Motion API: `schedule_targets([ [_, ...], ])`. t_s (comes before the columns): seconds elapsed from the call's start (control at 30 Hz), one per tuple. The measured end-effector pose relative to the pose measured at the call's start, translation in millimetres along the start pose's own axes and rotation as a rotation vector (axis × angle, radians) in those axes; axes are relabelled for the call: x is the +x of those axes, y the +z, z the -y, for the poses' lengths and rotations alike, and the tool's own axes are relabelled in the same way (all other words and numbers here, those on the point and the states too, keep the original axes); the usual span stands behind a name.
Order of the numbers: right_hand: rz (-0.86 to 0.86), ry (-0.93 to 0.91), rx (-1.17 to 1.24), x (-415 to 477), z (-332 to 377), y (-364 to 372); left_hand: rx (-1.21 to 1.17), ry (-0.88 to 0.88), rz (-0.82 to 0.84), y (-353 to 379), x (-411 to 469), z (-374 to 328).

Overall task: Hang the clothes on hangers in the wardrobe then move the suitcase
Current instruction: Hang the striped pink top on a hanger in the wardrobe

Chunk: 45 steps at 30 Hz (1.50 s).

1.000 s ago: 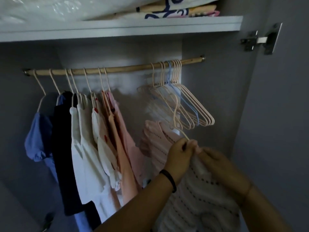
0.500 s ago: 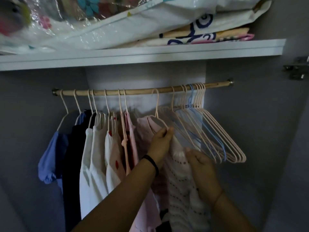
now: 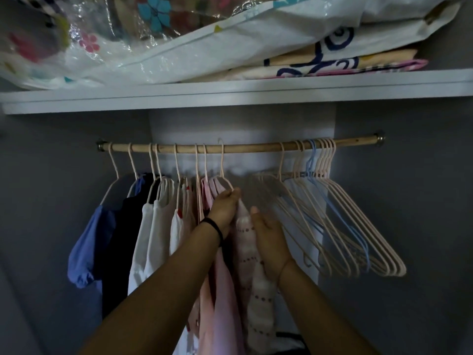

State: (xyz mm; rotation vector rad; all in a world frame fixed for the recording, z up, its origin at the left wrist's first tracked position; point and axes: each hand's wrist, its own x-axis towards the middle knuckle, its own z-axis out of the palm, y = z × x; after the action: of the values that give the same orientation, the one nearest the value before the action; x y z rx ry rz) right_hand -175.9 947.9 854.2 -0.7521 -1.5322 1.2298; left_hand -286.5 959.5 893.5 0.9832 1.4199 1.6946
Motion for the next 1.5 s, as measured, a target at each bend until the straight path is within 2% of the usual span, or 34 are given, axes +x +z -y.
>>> schedule_targets([
  [0.17,0.062,0.029,-0.01,6,-13,11,-0.01,-0.009,0.019,-15,-4,11],
  [0.47,0.044,0.045,-0.091,-16,-14,22,0.1,0.064,0.084,-40,-46,16],
  [0.63,0.026,-0.001,-0.186,-37,8,22,0.183,0.095,0.126,-55,-100,18],
  [0.73,0.041,-0.036,-0.264,-48,13,22,0.277,0.174,0.168,-66,-131,22],
  [0.97,0.118,-0.142,-0.398,-99,21,41,0.451,0.234,0.094,-110,-220,29],
  [1.07,0.216,-0.202,-0.382,-131,23,51,0.538,0.228,0.024,-126,-269,38],
  [1.17,0.36,-0.18,-0.306,-173,17,63,0.592,0.197,-0.083,-140,-328,52],
  [1.5,0.819,-0.121,-0.227,-365,-11,131,0.806,-0.058,-0.397,-198,-549,87],
])
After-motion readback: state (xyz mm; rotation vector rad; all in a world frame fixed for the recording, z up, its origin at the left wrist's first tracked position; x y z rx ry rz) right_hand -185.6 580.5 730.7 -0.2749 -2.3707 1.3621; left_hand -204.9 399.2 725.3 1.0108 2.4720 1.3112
